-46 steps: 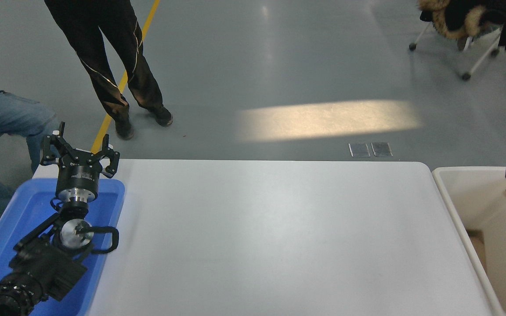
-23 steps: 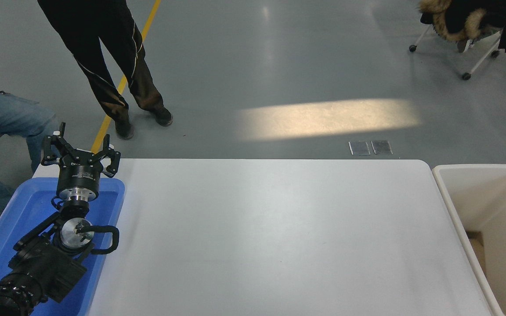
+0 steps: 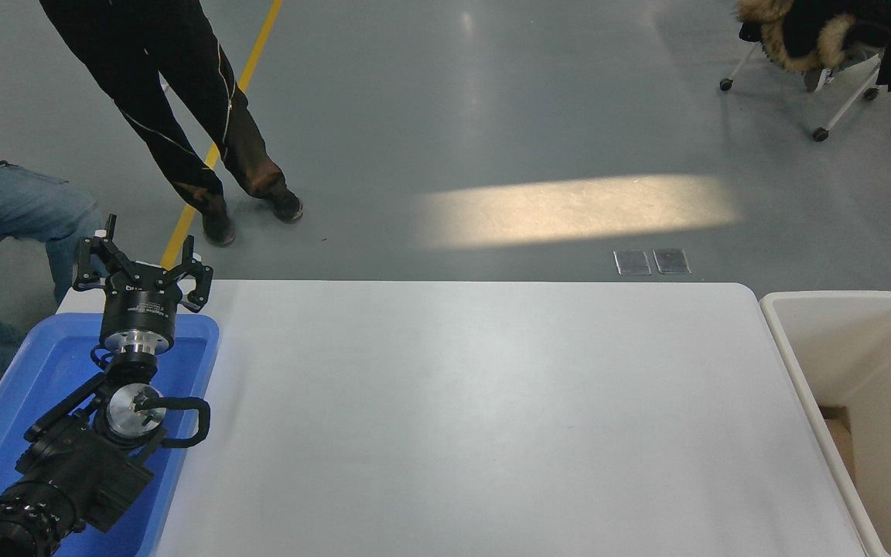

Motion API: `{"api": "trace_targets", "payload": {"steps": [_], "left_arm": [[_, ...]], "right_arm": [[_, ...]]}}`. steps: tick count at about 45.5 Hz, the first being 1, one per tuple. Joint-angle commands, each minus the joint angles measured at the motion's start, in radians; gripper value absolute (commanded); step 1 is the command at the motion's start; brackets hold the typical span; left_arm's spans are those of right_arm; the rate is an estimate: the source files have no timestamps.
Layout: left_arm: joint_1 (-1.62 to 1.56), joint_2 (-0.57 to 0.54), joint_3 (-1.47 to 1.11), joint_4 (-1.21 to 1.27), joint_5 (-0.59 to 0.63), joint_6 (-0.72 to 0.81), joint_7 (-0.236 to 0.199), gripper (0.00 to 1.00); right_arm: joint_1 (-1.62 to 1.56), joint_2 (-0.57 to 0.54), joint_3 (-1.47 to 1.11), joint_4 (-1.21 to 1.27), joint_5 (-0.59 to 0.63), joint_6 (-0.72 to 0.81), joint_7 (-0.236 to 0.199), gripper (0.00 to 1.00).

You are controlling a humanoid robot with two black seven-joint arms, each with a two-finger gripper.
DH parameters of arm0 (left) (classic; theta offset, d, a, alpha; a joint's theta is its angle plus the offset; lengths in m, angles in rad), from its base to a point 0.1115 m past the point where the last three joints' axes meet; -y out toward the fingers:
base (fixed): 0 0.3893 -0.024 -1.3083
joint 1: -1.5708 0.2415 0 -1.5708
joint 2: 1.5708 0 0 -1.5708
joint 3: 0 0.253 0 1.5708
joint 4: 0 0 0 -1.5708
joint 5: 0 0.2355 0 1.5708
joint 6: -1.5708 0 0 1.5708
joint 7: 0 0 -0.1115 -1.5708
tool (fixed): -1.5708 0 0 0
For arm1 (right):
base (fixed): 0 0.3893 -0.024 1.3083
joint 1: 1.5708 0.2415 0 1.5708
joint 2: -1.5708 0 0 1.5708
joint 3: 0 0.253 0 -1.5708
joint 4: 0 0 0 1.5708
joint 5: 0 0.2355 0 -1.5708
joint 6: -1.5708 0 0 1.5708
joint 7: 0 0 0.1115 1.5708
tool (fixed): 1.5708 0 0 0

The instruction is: Pick up paper ball place in dustbin

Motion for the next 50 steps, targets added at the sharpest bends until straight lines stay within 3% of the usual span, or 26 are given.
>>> {"api": "trace_targets", "payload": {"steps": [1,11,20,29,38,50], "left_arm": [[0.0,0.0,0.0,0.001,0.0,0.0,0.0,0.99],[0.001,0.0,0.0,0.0,0.0,0.0,0.0,0.99],[0.001,0.0,0.0,0.001,0.0,0.0,0.0,0.99],[0.0,0.0,0.0,0.0,0.002,0.0,0.0,0.99],[0.0,0.002,0.0,0.0,0.003,0.0,0.002,0.99],[0.0,0.0,0.0,0.0,0.002,0.0,0.002,0.99]], "right_arm": [[0.0,0.004,0.005,-0.002,0.001,0.002,0.004,1.0],[0.062,-0.029,0.008,0.094,-0.002,0.003,0.006,1.0],[0.34,-0.322,-0.009,0.612,-0.064,-0.023,0.007,1.0],[0.676,-0.459,-0.133,1.01,-0.281,-0.034,0.004,1.0],[1.096,-0.436,-0.457,1.307,-0.294,-0.028,0.006,1.0],[1.564,-0.228,-0.709,1.659,-0.283,0.003,0.006,1.0]]}}
